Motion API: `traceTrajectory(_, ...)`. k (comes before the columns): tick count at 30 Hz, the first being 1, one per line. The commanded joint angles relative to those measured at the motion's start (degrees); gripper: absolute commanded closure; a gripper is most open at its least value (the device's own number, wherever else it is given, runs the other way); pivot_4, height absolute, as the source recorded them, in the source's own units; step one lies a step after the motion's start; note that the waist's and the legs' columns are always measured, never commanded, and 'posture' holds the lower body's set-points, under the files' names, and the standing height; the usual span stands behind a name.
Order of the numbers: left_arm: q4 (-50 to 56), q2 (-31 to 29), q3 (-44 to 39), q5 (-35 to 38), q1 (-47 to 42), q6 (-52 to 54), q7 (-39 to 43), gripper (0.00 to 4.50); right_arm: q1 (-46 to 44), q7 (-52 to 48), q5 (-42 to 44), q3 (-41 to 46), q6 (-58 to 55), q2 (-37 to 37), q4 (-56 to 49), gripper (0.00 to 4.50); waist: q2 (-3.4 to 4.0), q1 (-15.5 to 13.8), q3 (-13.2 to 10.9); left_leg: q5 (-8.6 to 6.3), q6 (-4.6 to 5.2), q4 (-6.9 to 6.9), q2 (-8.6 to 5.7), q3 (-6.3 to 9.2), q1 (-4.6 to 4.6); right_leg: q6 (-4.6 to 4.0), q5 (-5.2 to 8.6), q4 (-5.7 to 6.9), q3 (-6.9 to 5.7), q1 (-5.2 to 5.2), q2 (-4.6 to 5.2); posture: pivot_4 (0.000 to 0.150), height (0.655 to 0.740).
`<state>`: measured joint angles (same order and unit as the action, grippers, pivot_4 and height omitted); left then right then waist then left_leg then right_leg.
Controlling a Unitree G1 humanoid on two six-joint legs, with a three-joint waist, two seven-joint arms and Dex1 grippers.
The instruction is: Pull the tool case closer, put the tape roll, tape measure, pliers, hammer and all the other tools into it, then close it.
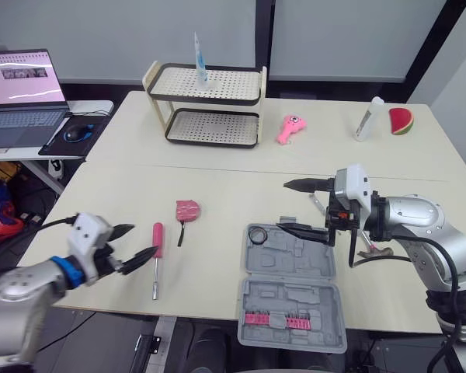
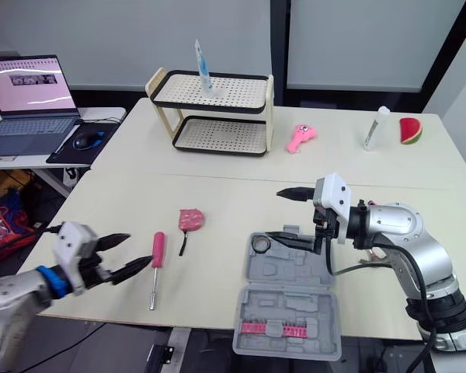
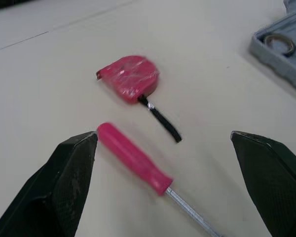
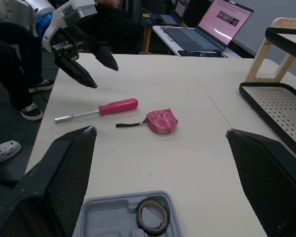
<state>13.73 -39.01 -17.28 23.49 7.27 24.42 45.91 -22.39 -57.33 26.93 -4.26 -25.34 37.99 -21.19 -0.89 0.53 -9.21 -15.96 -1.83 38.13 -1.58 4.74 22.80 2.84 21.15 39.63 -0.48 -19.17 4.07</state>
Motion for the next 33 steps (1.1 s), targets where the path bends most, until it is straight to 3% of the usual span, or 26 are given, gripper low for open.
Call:
traceTrajectory(1, 2.8, 4.3, 2.6, -2.4, -2.0, 3.2, -9.0, 0.01, 0.0, 0.5, -0.4, 1.2, 0.7, 0.8, -1.5, 0.0, 0.0, 0.1, 0.0, 0.0, -0.01, 0.0, 0.03, 0.01, 0.0, 0.0, 0.0, 0.02, -0.02, 0.0, -0.02, 0.15, 0.74)
traceTrajectory(14, -1.5, 22.4, 14.1, -14.6, -7.4, 3.7, -30.5, 0.01, -0.3, 2.8, -0.8, 3.0, 0.6, 1.3, -2.6, 0.0, -0.05, 0.4, 0.0, 0.13, -0.22, -0.01, 0.02, -0.07, 0.01, 0.0, 0.0, -0.05, -0.05, 0.04, -0.04, 0.15, 0.74)
traceTrajectory(21, -4.4, 25.5, 12.9, -16.7, -9.6, 4.8, -36.6, 0.01, 0.1, 3.2, -1.0, 3.2, 0.8, 1.8, -2.9, 0.0, -0.05, 0.4, 0.0, 0.13, -0.23, -0.01, 0.0, -0.09, 0.02, 0.0, 0.0, -0.08, -0.06, 0.06, -0.04, 0.15, 0.74)
traceTrajectory(31, -10.0, 26.6, 13.7, -17.5, -11.8, 3.7, -37.2, 0.01, 0.2, 3.4, -1.6, 2.9, 1.4, 1.9, -2.3, 0.0, -0.06, -0.1, 0.0, 0.14, -0.24, 0.0, -0.01, -0.09, 0.01, 0.0, 0.0, -0.11, -0.06, 0.07, -0.04, 0.15, 0.74)
traceTrajectory(33, -11.3, 26.6, 13.8, -17.7, -12.5, 3.0, -37.1, 0.41, 0.1, 3.4, -1.7, 2.8, 1.5, 1.8, -2.1, 0.0, -0.06, -0.2, 0.0, 0.14, -0.24, 0.0, -0.02, -0.1, 0.01, 0.0, 0.0, -0.12, -0.06, 0.07, -0.04, 0.15, 0.74)
